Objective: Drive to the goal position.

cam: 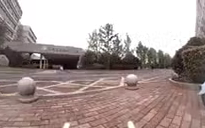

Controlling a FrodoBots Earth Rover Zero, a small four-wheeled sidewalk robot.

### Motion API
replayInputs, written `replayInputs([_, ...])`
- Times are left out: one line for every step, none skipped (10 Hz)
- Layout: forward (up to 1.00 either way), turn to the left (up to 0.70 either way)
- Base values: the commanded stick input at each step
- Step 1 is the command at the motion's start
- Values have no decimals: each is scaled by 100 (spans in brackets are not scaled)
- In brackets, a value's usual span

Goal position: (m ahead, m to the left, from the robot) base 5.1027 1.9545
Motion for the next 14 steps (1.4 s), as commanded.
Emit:
replayInputs([45, -27])
replayInputs([45, -27])
replayInputs([45, -27])
replayInputs([45, -27])
replayInputs([45, -27])
replayInputs([45, -27])
replayInputs([45, -27])
replayInputs([45, -27])
replayInputs([45, -27])
replayInputs([45, -27])
replayInputs([45, -27])
replayInputs([45, -27])
replayInputs([45, -27])
replayInputs([45, -27])
